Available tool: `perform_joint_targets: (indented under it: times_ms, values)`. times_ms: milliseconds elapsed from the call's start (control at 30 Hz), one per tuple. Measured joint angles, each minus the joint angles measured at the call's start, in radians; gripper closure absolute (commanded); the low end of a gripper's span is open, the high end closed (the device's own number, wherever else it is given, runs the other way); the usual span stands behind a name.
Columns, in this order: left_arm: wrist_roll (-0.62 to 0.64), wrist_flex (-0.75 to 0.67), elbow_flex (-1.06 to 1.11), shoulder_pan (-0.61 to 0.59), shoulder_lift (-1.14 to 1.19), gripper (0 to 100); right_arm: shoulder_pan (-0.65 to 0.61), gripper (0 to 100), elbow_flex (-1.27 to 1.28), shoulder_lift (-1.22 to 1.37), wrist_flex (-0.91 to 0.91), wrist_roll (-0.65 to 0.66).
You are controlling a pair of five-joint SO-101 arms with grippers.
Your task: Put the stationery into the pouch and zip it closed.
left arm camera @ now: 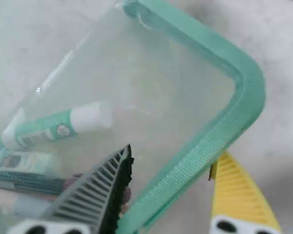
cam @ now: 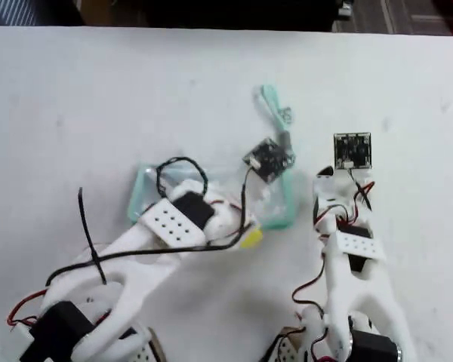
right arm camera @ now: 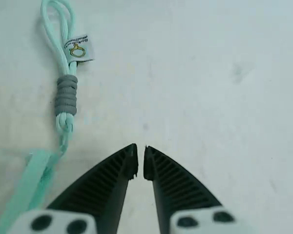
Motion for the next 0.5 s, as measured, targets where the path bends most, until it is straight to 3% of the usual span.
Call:
perform_joint_targets:
  times_ms: [167,267,500]
  values:
    - [-0.083,0.064,0.0,0.015,-0.002,71,0.0,98.1,0.0,0.0,0.002,0.0]
    - [-0.094,0.098,-0.002,0.015,-0.002,68,0.0,98.1,0.0,0.0,0.002,0.0]
    - [-0.094,0.216,-0.029,0.023,-0.005,72,0.0,98.1,0.0,0.0,0.005,0.0]
